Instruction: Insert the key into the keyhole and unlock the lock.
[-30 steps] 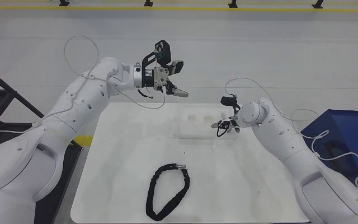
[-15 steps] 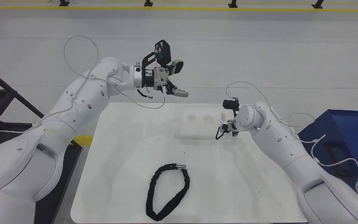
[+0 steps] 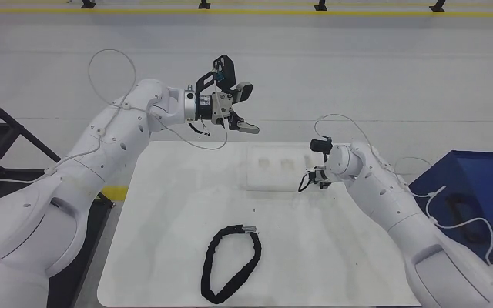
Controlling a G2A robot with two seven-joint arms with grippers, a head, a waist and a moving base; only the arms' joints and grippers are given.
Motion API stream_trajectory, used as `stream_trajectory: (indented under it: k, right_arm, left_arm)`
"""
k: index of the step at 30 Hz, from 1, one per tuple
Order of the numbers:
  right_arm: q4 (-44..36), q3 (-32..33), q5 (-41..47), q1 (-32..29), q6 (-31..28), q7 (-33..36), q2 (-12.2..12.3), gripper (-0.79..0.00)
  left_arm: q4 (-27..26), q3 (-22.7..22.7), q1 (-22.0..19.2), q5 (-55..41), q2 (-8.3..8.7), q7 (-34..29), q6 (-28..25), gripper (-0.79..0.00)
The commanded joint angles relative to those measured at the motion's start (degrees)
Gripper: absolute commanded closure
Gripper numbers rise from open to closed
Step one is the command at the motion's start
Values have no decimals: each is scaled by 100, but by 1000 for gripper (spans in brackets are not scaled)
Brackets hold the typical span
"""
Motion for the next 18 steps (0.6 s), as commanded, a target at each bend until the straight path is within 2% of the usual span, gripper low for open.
stream_trajectory:
  k: [1, 8, 13, 14, 18]
  right_arm:
    - [80, -12, 6, 25, -20, -19, -35, -234]
    - [407, -84, 10, 119, 23, -102, -183, -169]
    - [687, -138, 26, 200, 48, -169, -310, -58]
    - [718, -141, 29, 209, 46, -179, -325, -12]
    - [911, -161, 35, 271, 71, -210, -407, 0]
  left_arm:
    - [0, 0, 0, 0, 0, 0, 0, -785]
    - [0, 0, 0, 0, 0, 0, 0, -785]
    - [0, 0, 0, 0, 0, 0, 0, -785]
    - [0, 0, 0, 0, 0, 0, 0, -785]
    - [0, 0, 0, 0, 0, 0, 0, -785]
